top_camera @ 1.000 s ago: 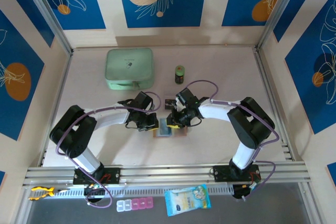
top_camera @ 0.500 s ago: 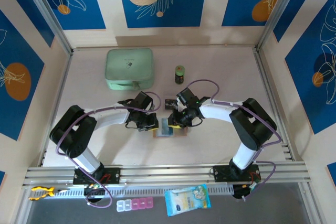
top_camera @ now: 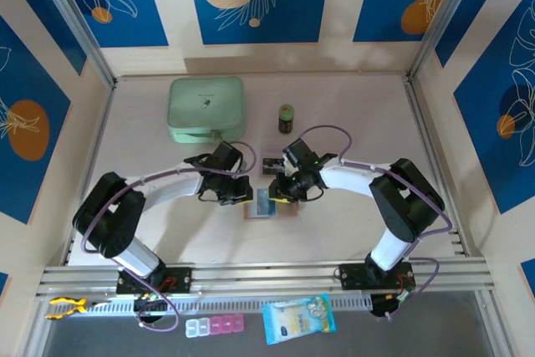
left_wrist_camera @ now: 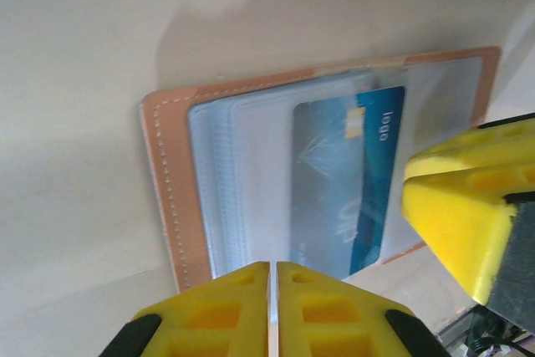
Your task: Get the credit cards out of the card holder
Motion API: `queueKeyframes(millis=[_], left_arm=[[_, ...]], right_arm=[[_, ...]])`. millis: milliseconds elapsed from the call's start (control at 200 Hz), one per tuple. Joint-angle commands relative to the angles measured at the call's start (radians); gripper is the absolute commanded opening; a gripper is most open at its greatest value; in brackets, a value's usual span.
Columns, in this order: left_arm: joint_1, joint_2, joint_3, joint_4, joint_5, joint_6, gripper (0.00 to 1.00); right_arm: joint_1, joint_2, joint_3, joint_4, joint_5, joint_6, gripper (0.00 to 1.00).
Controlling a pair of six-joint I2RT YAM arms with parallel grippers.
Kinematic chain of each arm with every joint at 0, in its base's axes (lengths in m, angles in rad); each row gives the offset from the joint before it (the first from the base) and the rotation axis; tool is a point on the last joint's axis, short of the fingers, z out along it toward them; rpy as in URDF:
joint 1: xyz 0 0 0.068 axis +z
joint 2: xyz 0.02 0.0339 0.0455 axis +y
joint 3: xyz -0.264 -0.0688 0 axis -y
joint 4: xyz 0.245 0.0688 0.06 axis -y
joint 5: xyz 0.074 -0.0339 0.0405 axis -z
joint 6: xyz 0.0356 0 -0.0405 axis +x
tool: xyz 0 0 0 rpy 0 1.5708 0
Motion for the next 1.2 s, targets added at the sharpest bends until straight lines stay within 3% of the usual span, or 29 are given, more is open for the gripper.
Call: queueKeyframes(millis=[0, 455, 1195], left_arm=[[-0.010, -0.005, 0.032, -0.017, 0.025, 0.010, 0.10], [-0.045, 0.088, 0.019, 0.083, 0.079, -0.012, 0.07], [-0.045, 0.132, 0.041, -0.025, 0.011, 0.028, 0.03]], right_arm=[[-0.011, -0.038, -0.016, -0.007, -0.006, 0.006, 0.26], [-0.027, -0.027, -0.034, 0.004, -0.040, 0.013, 0.29], [-0.031, 0.039, -0.030, 0.038, -0.085, 0.012, 0.29]])
